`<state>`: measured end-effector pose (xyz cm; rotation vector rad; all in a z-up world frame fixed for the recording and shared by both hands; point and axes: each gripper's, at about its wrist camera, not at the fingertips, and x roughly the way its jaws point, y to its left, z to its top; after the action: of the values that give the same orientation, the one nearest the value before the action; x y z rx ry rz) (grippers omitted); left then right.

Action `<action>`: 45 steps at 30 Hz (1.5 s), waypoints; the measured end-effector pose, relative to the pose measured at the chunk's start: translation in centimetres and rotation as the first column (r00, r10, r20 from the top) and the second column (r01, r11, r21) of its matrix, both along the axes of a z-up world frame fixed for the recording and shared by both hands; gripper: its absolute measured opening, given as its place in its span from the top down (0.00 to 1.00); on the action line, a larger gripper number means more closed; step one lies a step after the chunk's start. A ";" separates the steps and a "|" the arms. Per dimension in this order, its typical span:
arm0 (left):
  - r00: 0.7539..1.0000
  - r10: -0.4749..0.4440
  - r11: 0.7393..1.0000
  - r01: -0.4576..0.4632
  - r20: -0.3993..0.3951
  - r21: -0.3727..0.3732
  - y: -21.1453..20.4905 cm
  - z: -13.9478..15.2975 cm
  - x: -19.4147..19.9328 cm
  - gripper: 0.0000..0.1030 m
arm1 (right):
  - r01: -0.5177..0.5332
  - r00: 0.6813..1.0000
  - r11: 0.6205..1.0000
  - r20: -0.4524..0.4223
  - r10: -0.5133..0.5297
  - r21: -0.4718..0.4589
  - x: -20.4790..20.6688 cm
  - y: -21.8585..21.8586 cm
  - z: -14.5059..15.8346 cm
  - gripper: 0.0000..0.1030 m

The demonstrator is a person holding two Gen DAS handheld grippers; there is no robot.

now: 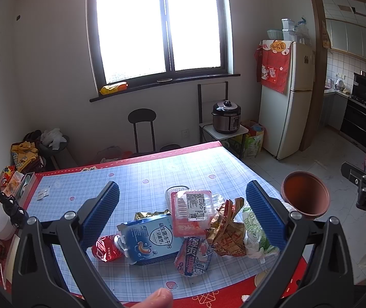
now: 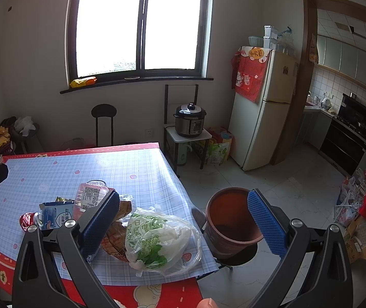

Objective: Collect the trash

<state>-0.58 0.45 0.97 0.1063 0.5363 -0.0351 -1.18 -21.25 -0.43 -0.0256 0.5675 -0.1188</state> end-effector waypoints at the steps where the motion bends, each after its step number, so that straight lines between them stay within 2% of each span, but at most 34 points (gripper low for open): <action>1: 1.000 0.000 1.000 0.000 0.000 0.001 0.0 0.0 0.0 0.05 | 0.000 1.000 1.000 -0.001 0.000 0.000 0.0 0.0 0.0 0.04; 23: 1.000 -0.001 1.000 0.001 -0.001 -0.002 0.1 -0.1 -0.1 0.05 | -0.001 1.000 1.000 -0.004 0.001 0.003 0.1 0.0 -0.2 0.04; 31: 1.000 0.026 0.999 -0.026 -0.006 -0.023 1.0 -1.1 0.1 0.05 | -0.006 1.000 1.000 -0.016 0.006 0.011 0.6 0.2 -0.7 0.04; 36: 0.999 0.029 0.996 -0.031 -0.023 -0.089 3.2 -1.8 0.6 0.05 | -0.026 0.999 0.998 -0.020 0.027 0.050 1.2 0.6 -1.6 0.04; 39: 0.998 0.058 0.989 -0.057 0.003 -0.139 6.1 -2.3 0.5 0.05 | -0.049 0.998 0.995 -0.021 0.051 0.084 1.8 0.9 -2.2 0.04; 42: 0.993 0.120 0.984 -0.118 0.002 -0.137 8.9 -3.0 0.5 0.05 | -0.080 0.997 0.990 -0.002 0.080 0.116 2.3 1.4 -2.9 0.04; 45: 0.983 0.185 0.974 -0.185 -0.015 -0.132 11.9 -3.9 0.5 0.05 | -0.100 0.995 0.989 0.014 0.100 0.109 2.9 2.4 -3.5 0.04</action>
<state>-0.05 12.32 -2.91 -0.0745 0.5434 0.1109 1.75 -18.87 -3.89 0.0533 0.5629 0.0101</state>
